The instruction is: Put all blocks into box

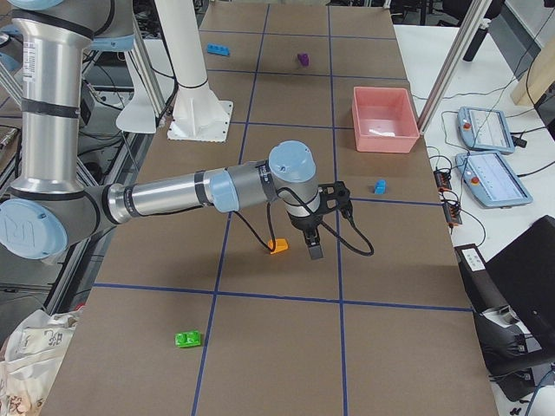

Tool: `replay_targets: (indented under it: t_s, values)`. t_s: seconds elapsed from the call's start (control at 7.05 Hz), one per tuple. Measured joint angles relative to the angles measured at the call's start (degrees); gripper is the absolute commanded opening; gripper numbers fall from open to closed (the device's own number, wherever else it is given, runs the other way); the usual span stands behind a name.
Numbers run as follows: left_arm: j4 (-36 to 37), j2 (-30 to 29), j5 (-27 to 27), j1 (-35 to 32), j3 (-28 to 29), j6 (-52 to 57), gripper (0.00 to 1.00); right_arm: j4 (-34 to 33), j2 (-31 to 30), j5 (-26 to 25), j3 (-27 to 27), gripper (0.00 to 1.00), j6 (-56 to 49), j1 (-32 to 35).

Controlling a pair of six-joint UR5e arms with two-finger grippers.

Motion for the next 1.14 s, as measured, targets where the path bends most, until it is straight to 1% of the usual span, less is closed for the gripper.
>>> replay_targets:
  t_s: [0.28,0.43,0.57,0.71,0.85,0.99,1.14]
  values:
    - [-1.56,-1.92,-0.21,0.05,1.43,0.03,1.0,6.43,-0.38,0.72,-1.79,0.99,-0.1,-1.94]
    - [-1.72,-2.23,-0.24,0.06,1.69,0.03,1.0,10.13,-0.75,2.18,-2.61,0.99,2.12,-4.73]
    - [-1.78,-2.33,-0.26,0.06,1.75,0.03,1.0,13.48,-0.77,4.03,-3.45,0.99,6.62,-9.04]
    - [-1.79,-2.36,-0.31,0.07,1.77,0.03,1.0,16.8,-1.07,4.22,-3.84,0.99,13.4,-14.06]
    - [-1.91,-2.38,-0.32,0.06,1.78,0.03,1.0,20.92,-2.32,1.98,-3.98,0.99,21.28,-19.63]
    - [-2.15,-2.39,-0.33,0.06,1.78,0.03,1.0,25.98,-5.0,-2.44,-4.07,0.99,27.29,-25.13]
    - [-2.32,-2.38,-0.33,0.06,1.78,0.04,1.0,29.51,-7.69,-6.93,-4.15,0.99,30.91,-29.71]
